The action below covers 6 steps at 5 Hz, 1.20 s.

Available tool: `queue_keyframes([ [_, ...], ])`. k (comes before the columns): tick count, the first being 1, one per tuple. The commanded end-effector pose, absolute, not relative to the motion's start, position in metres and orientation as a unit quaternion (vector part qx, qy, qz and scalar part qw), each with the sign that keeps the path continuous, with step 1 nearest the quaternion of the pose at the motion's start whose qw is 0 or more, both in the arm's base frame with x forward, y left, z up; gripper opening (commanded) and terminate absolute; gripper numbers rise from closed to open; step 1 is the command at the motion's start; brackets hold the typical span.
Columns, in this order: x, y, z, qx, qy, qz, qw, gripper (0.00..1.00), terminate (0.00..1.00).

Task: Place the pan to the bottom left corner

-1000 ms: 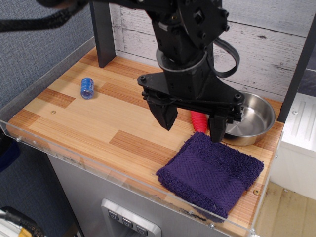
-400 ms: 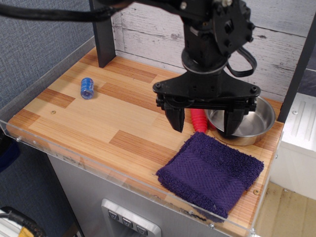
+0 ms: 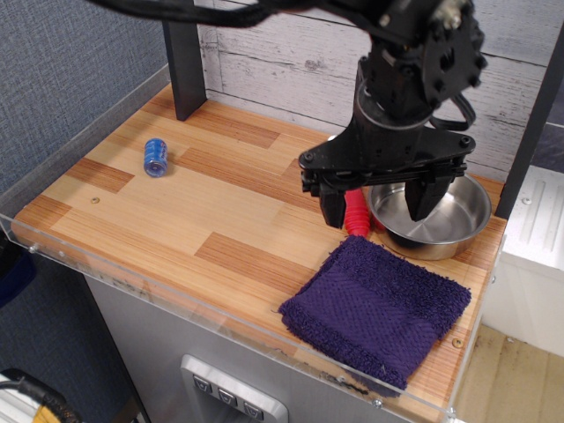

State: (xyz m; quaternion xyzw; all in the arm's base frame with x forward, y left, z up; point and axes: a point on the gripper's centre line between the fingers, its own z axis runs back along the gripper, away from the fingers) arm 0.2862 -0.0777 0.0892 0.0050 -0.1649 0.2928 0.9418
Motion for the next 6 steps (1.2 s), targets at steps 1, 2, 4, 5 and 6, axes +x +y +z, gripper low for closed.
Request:
queue_keyframes([
  [1, 0.319, -0.093, 0.082, -0.023, -0.183, 0.366, 0.912, 1.00, 0.00],
  [2, 0.330, -0.095, 0.074, -0.029, -0.177, 0.383, 0.906, 1.00, 0.00],
  [4, 0.341, -0.088, 0.055, -0.034, -0.162, 0.428, 0.889, 1.00, 0.00],
  [5, 0.341, -0.082, 0.051, -0.032, -0.156, 0.441, 0.883, 1.00, 0.00],
  [6, 0.339, -0.078, 0.043, -0.034, -0.152, 0.448, 0.880, 1.00, 0.00],
])
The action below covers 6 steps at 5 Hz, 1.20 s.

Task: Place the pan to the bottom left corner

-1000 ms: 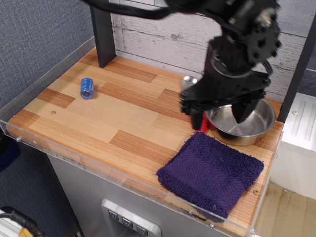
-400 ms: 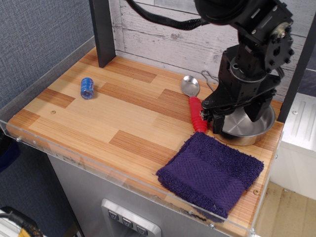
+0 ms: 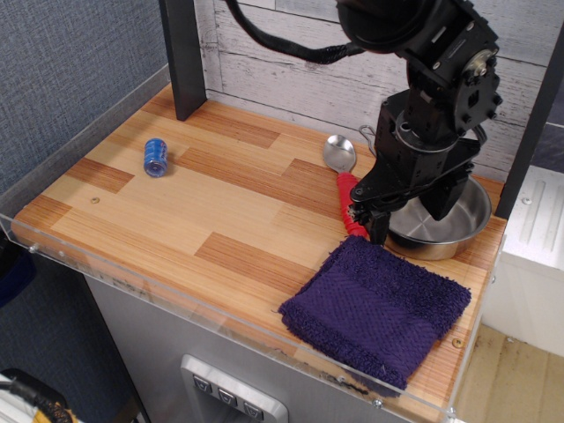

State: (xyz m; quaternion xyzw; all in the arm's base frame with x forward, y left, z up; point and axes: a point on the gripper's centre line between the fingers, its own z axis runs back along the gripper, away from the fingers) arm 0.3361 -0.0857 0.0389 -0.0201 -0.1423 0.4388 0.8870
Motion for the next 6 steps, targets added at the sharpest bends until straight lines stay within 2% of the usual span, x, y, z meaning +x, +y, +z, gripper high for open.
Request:
queue_keyframes([
  [1, 0.342, -0.076, 0.035, -0.044, -0.144, 0.445, 0.883, 1.00, 0.00],
  [2, 0.345, -0.075, 0.036, -0.030, -0.148, 0.438, 0.886, 0.00, 0.00],
  [5, 0.340, -0.078, 0.036, -0.024, -0.148, 0.429, 0.891, 0.00, 0.00],
  [6, 0.339, -0.080, 0.044, -0.034, -0.154, 0.416, 0.895, 0.00, 0.00],
])
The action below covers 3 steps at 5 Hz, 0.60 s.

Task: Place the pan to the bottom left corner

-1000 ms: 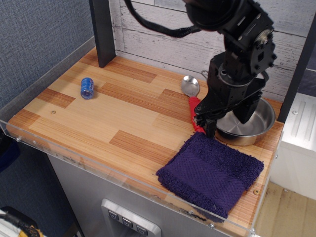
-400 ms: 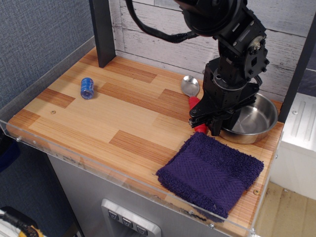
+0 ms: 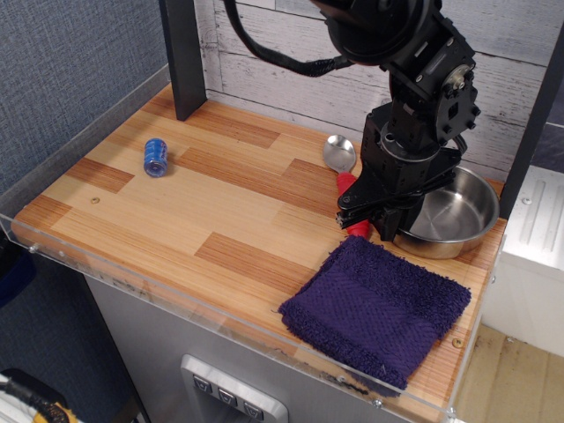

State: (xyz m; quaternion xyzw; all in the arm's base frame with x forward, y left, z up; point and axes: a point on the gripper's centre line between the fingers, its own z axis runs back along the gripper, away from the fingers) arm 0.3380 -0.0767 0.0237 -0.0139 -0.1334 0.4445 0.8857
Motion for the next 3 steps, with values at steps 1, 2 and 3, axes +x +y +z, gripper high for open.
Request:
queue_keyframes([
  [1, 0.337, -0.080, 0.062, -0.045, -0.166, 0.411, 0.895, 0.00, 0.00],
  [2, 0.330, -0.076, 0.083, -0.052, -0.179, 0.405, 0.895, 0.00, 0.00],
  [3, 0.315, -0.071, 0.102, -0.067, -0.193, 0.409, 0.889, 0.00, 0.00],
])
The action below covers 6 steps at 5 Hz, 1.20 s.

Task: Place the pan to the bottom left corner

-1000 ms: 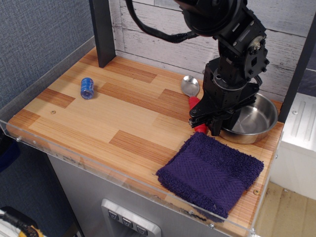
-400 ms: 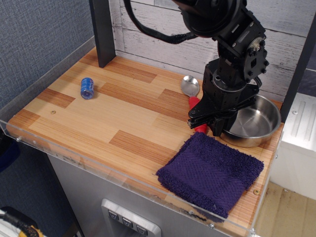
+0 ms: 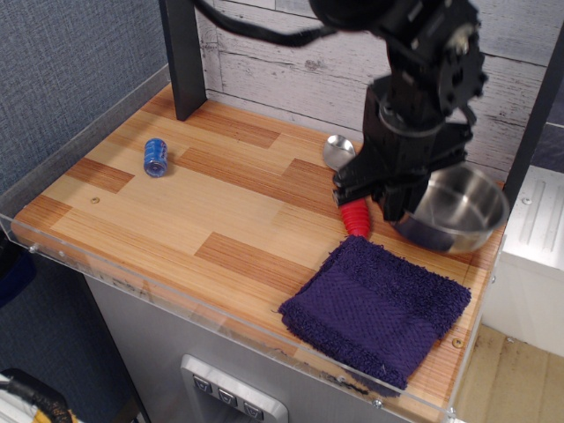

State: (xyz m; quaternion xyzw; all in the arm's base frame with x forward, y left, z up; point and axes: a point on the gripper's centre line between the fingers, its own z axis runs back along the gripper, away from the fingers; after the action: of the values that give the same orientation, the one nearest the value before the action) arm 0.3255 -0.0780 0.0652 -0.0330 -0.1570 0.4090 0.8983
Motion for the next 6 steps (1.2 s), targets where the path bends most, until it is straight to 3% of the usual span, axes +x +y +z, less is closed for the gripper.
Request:
queue_keyframes([
  [1, 0.294, -0.061, 0.125, -0.072, -0.207, 0.406, 0.887, 0.00, 0.00],
  [3, 0.251, -0.017, 0.140, -0.058, -0.217, 0.403, 0.887, 0.00, 0.00],
  [6, 0.231, 0.060, 0.133, -0.003, -0.219, 0.462, 0.859, 0.00, 0.00],
])
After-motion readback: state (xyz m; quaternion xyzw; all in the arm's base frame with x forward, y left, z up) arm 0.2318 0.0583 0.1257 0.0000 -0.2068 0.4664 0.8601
